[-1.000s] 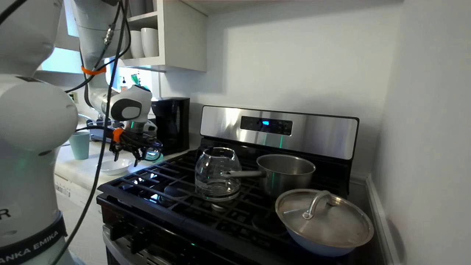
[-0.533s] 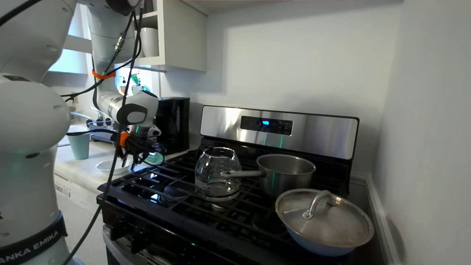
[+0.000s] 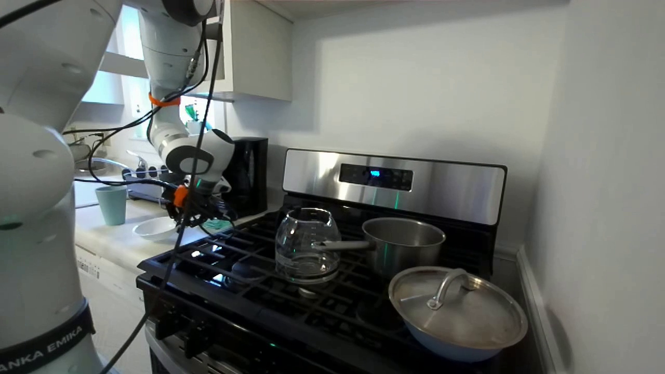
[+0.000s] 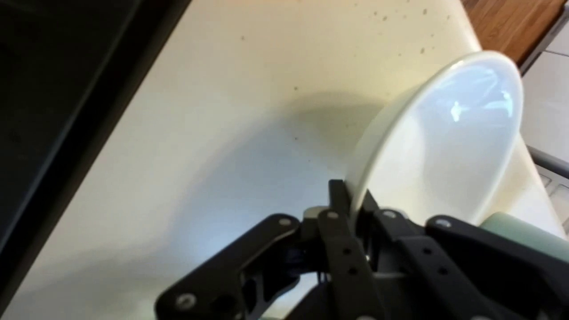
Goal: Put the white plate on the drip tray of the coffee machine
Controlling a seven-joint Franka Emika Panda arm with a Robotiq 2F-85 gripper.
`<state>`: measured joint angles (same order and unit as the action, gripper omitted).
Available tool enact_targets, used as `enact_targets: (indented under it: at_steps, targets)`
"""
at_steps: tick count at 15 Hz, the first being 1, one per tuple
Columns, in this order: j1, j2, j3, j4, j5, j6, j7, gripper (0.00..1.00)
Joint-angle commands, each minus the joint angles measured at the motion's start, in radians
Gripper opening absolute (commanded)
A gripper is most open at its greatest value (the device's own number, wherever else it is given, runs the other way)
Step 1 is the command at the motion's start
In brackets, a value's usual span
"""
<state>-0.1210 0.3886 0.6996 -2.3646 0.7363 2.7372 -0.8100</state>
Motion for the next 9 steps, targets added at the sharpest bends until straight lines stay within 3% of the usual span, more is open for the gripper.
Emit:
enact_targets:
  at_steps: [1, 3, 4, 5, 9]
  targets:
    - [-0.115, -0.059, 0.078, 0.01, 0.215, -0.139, -0.202, 0.02]
    - [-0.129, -0.119, 0.04, 0.014, 0.34, -0.279, -0.278, 0.02]
    - [-0.211, -0.131, 0.09, 0.005, 0.346, -0.331, -0.249, 0.02]
    - [-0.114, -0.186, -0.034, 0.009, 0.429, -0.414, -0.249, 0.02]
    - [0.036, -0.296, -0.238, -0.018, 0.511, -0.417, -0.057, 0.02]
